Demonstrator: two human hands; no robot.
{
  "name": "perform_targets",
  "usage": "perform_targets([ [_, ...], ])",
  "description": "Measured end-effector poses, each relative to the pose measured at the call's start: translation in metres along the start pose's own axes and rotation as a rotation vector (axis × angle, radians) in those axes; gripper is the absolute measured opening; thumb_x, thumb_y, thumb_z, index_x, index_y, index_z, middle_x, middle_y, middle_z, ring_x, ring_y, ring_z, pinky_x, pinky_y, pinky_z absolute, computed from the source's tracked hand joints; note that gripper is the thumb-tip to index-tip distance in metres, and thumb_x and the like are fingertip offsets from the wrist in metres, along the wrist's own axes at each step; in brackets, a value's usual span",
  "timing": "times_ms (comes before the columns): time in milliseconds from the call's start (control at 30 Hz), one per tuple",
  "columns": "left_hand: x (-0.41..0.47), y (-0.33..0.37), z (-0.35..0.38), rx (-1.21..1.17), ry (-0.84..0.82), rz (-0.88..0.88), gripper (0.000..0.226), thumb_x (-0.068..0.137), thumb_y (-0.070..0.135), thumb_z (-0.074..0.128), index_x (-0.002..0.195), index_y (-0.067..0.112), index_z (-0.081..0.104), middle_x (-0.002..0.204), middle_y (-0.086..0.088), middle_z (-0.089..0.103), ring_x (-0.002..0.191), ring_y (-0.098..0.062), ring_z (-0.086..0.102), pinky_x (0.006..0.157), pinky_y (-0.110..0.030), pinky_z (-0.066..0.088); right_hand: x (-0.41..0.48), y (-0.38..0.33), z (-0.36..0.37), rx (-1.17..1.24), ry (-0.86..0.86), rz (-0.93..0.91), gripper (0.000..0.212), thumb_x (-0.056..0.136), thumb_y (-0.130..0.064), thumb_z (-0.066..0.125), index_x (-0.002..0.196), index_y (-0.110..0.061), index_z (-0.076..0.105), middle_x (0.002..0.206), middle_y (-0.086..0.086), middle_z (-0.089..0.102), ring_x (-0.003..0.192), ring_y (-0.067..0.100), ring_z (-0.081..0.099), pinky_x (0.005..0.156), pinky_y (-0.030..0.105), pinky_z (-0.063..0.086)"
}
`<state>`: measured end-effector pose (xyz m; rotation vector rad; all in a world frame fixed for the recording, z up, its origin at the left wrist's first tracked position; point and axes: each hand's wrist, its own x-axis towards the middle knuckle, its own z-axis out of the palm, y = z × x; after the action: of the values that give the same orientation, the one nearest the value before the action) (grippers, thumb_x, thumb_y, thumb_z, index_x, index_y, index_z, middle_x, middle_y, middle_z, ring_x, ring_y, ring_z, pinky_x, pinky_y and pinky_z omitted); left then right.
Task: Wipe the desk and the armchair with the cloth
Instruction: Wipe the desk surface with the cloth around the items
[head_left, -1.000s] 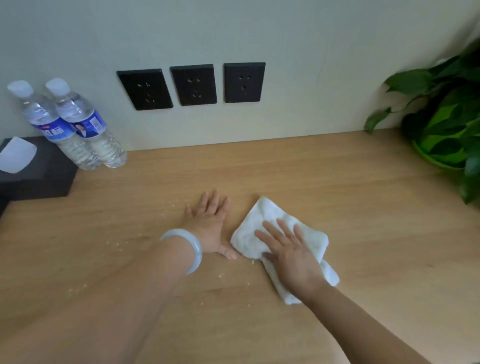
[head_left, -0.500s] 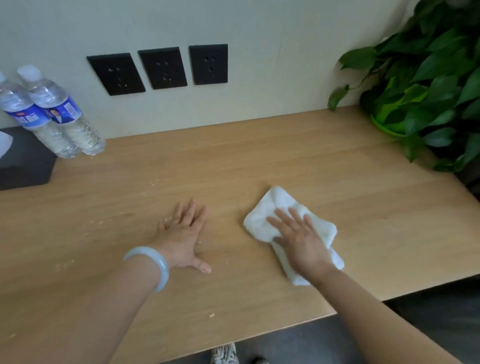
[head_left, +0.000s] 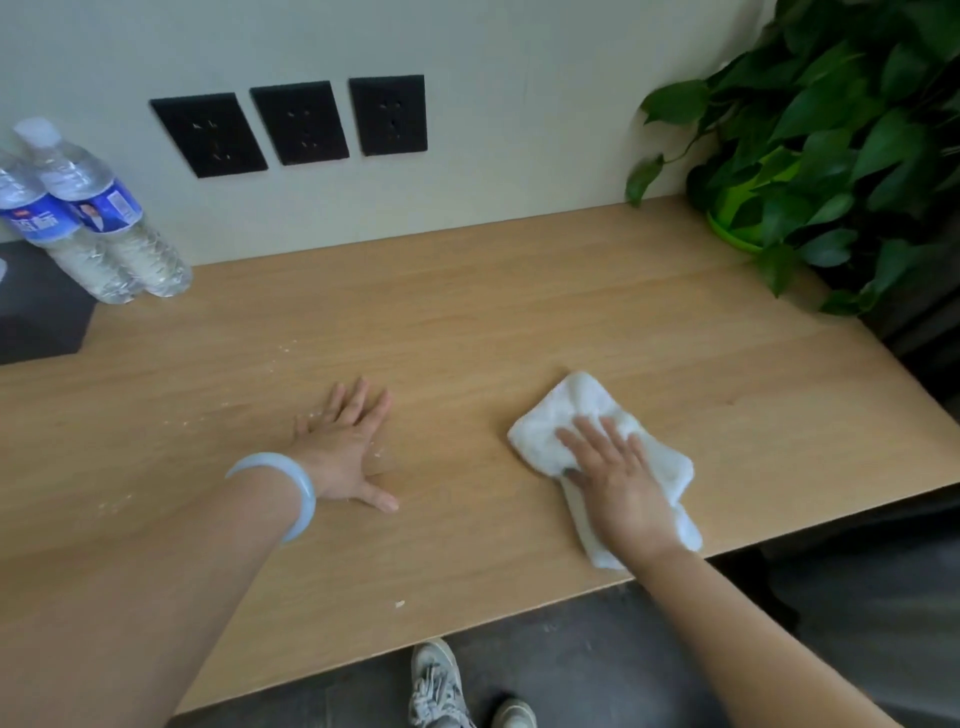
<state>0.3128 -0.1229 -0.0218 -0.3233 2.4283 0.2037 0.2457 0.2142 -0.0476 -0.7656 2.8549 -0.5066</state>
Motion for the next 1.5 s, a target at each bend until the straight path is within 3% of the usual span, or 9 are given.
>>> perform_targets([
  [167, -0.001, 0.006, -0.004, 0.021, -0.027, -0.022, 0.144, 0.055, 0.07, 0.079, 0.146, 0.036, -0.028, 0.149, 0.007, -0.044, 0.142, -0.026, -0.033, 0.113, -0.064, 0.004, -0.001, 0.059, -0.032, -0.109, 0.135, 0.462, 0.048, 0.097, -0.02, 0.036, 0.145, -0.016, 0.037, 0.155, 0.013, 0.028, 0.143, 0.035, 0.021, 0.114, 0.058, 0.02],
  [267, -0.001, 0.011, -0.008, 0.034, -0.04, -0.04, 0.144, 0.056, 0.067, 0.08, 0.147, 0.034, -0.027, 0.15, 0.006, -0.043, 0.142, -0.027, -0.032, 0.114, -0.064, 0.006, -0.024, -0.032, 0.009, -0.141, 0.025, 0.32, 0.058, 0.093, -0.032, 0.021, 0.149, -0.023, 0.022, 0.158, 0.01, 0.02, 0.143, 0.033, 0.021, 0.113, 0.051, 0.02],
  [367, -0.003, 0.028, -0.007, 0.09, -0.019, -0.012, 0.142, 0.058, 0.065, 0.08, 0.148, 0.032, -0.025, 0.151, 0.005, -0.042, 0.143, -0.025, -0.031, 0.115, -0.063, 0.008, -0.049, -0.104, 0.041, -0.125, -0.011, 0.049, 0.052, 0.089, -0.034, 0.04, 0.14, -0.025, 0.045, 0.149, 0.008, 0.042, 0.135, 0.036, 0.041, 0.111, 0.054, 0.03],
  [500, -0.003, 0.071, 0.001, 0.085, 0.021, 0.095, 0.142, 0.056, 0.067, 0.079, 0.147, 0.035, -0.025, 0.149, 0.007, -0.044, 0.14, -0.024, -0.035, 0.116, -0.063, 0.004, -0.049, -0.037, 0.02, -0.07, -0.027, -0.171, 0.044, 0.098, -0.024, 0.041, 0.142, -0.023, 0.043, 0.153, 0.007, 0.036, 0.144, 0.032, 0.025, 0.12, 0.051, 0.01],
  [767, -0.008, 0.101, 0.023, 0.086, -0.037, 0.112, 0.147, 0.052, 0.069, 0.08, 0.144, 0.038, -0.03, 0.136, 0.01, -0.055, 0.137, -0.032, -0.04, 0.107, -0.075, 0.001, 0.002, 0.177, -0.095, 0.055, 0.232, 0.789, 0.044, 0.1, -0.026, 0.028, 0.143, -0.023, 0.036, 0.147, 0.008, 0.036, 0.138, 0.033, 0.028, 0.111, 0.051, 0.025],
  [1033, -0.014, 0.105, 0.02, 0.065, -0.01, 0.113, 0.142, 0.054, 0.065, 0.082, 0.15, 0.034, -0.018, 0.15, 0.007, -0.043, 0.139, -0.032, -0.036, 0.108, -0.073, -0.001, -0.012, -0.066, 0.029, -0.048, 0.082, 0.165, 0.048, 0.103, -0.033, 0.023, 0.15, -0.026, 0.021, 0.161, 0.005, 0.013, 0.148, 0.032, 0.002, 0.118, 0.044, -0.009],
  [1133, -0.02, 0.092, 0.015, 0.013, 0.031, 0.153, 0.135, 0.059, 0.06, 0.082, 0.153, 0.027, -0.008, 0.157, 0.004, -0.032, 0.144, -0.026, -0.027, 0.116, -0.063, 0.006, -0.011, -0.055, 0.028, -0.05, -0.029, -0.093, 0.047, 0.102, -0.033, 0.031, 0.149, -0.027, 0.027, 0.161, 0.004, 0.015, 0.149, 0.027, 0.003, 0.118, 0.042, -0.009],
  [1333, -0.054, -0.026, 0.022, 0.013, 0.082, -0.105, 0.142, 0.055, 0.071, 0.077, 0.146, 0.037, -0.027, 0.153, 0.006, -0.038, 0.142, -0.026, -0.032, 0.114, -0.063, -0.002, -0.004, -0.006, 0.001, 0.019, 0.068, 0.42, 0.045, 0.101, -0.023, 0.033, 0.146, -0.018, 0.034, 0.157, 0.009, 0.026, 0.146, 0.035, 0.012, 0.117, 0.051, 0.008],
  [1500, -0.094, -0.121, 0.044, -0.078, -0.047, -0.228, 0.145, 0.052, 0.07, 0.079, 0.143, 0.042, -0.031, 0.148, 0.008, -0.044, 0.14, -0.031, -0.034, 0.116, -0.064, 0.004, -0.051, -0.143, 0.042, -0.052, 0.062, 0.286, 0.056, 0.082, -0.021, 0.03, 0.121, 0.005, 0.061, 0.127, 0.033, 0.056, 0.114, 0.06, 0.05, 0.089, 0.072, 0.041],
])
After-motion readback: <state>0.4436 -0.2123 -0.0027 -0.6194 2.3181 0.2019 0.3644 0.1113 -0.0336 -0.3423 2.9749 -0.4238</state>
